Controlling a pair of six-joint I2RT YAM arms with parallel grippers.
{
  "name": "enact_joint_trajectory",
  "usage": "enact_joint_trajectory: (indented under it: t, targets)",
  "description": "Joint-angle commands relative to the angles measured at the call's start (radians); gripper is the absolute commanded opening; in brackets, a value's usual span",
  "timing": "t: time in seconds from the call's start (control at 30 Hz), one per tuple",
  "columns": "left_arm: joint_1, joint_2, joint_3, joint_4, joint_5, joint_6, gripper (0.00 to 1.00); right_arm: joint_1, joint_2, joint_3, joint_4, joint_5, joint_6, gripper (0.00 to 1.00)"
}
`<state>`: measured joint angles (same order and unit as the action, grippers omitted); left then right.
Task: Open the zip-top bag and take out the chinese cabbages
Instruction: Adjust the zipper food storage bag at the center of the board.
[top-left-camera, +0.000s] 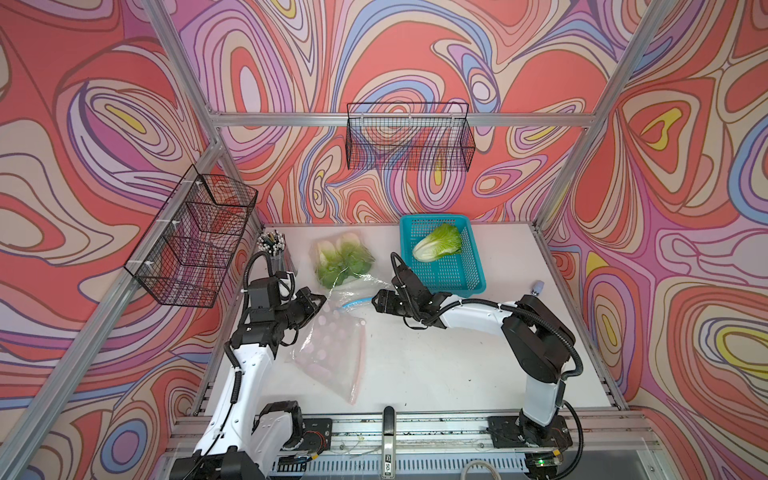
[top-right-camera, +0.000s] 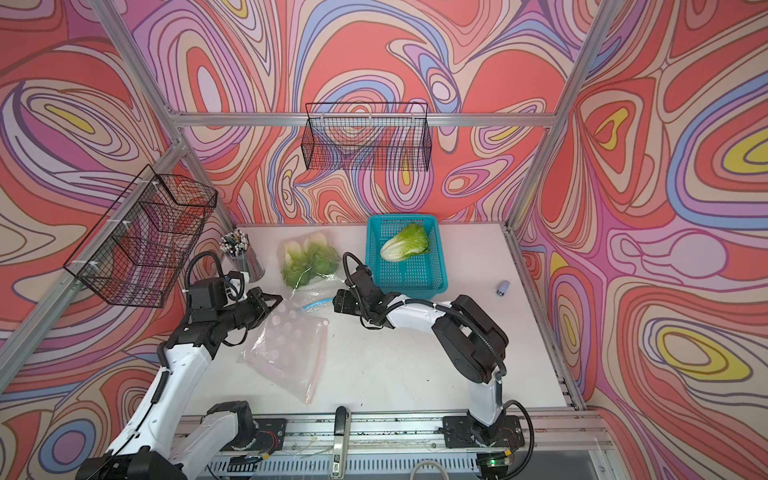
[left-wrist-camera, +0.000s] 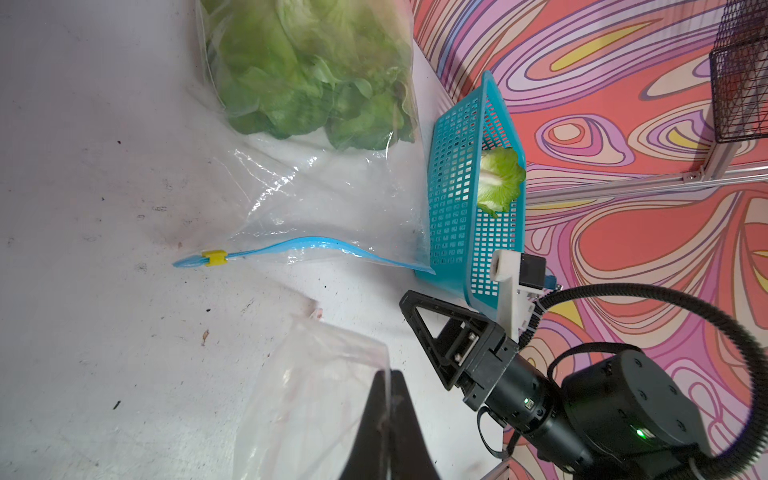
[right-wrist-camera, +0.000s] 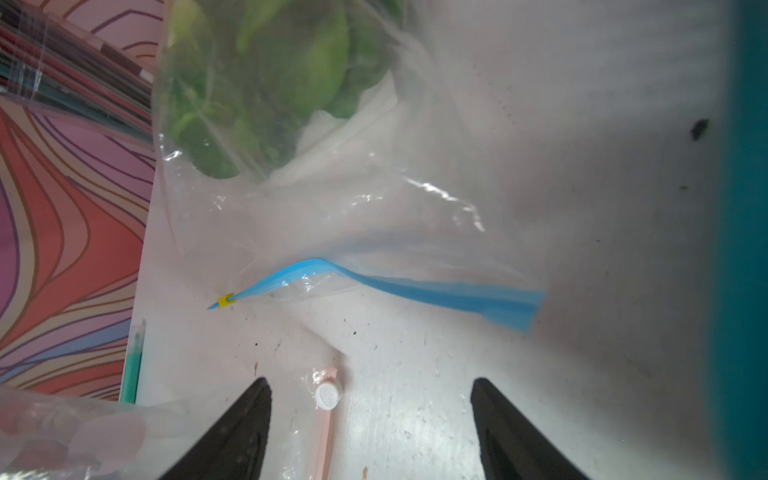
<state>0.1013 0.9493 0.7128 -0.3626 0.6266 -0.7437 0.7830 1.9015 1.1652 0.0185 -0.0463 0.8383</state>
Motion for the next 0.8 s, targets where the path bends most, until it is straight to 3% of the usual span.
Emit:
enact_joint_trajectory:
  t: [0.0,0.23,0.5,0.63,0.77]
  targets:
    - [0.011,-0.018,-0.011,-0.006,-0.006,0.009,0.0,-0.015,0.03,-0.013,0.122,-0.016,0.09,0.78]
    - [0.011,-0.027,-0.039,0.028,0.005,-0.011,0.0,-0.025,0.094,0.009,0.186,-0.041,0.148,0.75]
    - [0.014,-0.028,-0.06,0.061,0.022,-0.032,0.0,-0.048,0.168,0.047,0.261,-0.059,0.196,0.63]
    - [0.014,-0.038,-0.067,0.065,0.022,-0.036,0.0,-0.048,0.206,0.082,0.276,-0.075,0.209,0.51]
    - [0.017,-0.047,-0.069,0.061,0.022,-0.034,0.0,-0.048,0.216,0.098,0.283,-0.082,0.214,0.28]
